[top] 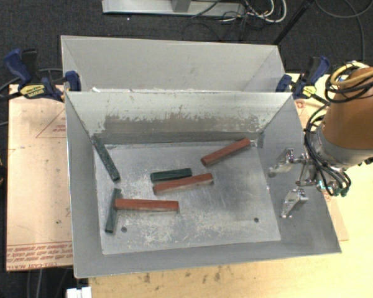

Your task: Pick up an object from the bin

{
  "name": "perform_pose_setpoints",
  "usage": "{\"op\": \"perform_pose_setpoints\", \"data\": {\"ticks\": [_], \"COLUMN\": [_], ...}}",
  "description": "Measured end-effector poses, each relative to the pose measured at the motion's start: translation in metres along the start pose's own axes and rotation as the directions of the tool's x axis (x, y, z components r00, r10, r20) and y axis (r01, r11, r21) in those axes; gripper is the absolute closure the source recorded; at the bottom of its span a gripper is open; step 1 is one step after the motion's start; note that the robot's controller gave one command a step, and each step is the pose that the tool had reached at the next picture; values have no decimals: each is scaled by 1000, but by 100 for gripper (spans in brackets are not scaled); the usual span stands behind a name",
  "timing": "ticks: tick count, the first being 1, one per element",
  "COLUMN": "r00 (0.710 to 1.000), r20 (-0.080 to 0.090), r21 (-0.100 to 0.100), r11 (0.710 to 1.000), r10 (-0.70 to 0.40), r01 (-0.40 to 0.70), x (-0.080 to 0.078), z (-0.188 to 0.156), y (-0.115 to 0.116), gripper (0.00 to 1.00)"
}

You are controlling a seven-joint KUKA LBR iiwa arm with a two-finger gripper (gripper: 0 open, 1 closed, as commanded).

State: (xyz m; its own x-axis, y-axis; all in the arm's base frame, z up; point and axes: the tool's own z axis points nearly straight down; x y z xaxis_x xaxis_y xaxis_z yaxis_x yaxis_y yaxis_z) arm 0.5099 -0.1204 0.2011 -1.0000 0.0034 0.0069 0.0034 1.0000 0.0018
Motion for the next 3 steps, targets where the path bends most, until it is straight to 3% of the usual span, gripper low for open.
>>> {"op": "perform_pose_setpoints", "data": {"ticks": [1, 2, 3], "r00": [1000, 999, 999], "r20": [8, 10, 13], "r21": [1, 4, 0], "r11": [1000, 999, 999], "r10": [-3, -45, -41], "r01": [3, 45, 41], "x": [-2, -30, -89], "z": [-4, 4, 22], "y": [0, 50, 64], "gripper": [0, 0, 0]}}
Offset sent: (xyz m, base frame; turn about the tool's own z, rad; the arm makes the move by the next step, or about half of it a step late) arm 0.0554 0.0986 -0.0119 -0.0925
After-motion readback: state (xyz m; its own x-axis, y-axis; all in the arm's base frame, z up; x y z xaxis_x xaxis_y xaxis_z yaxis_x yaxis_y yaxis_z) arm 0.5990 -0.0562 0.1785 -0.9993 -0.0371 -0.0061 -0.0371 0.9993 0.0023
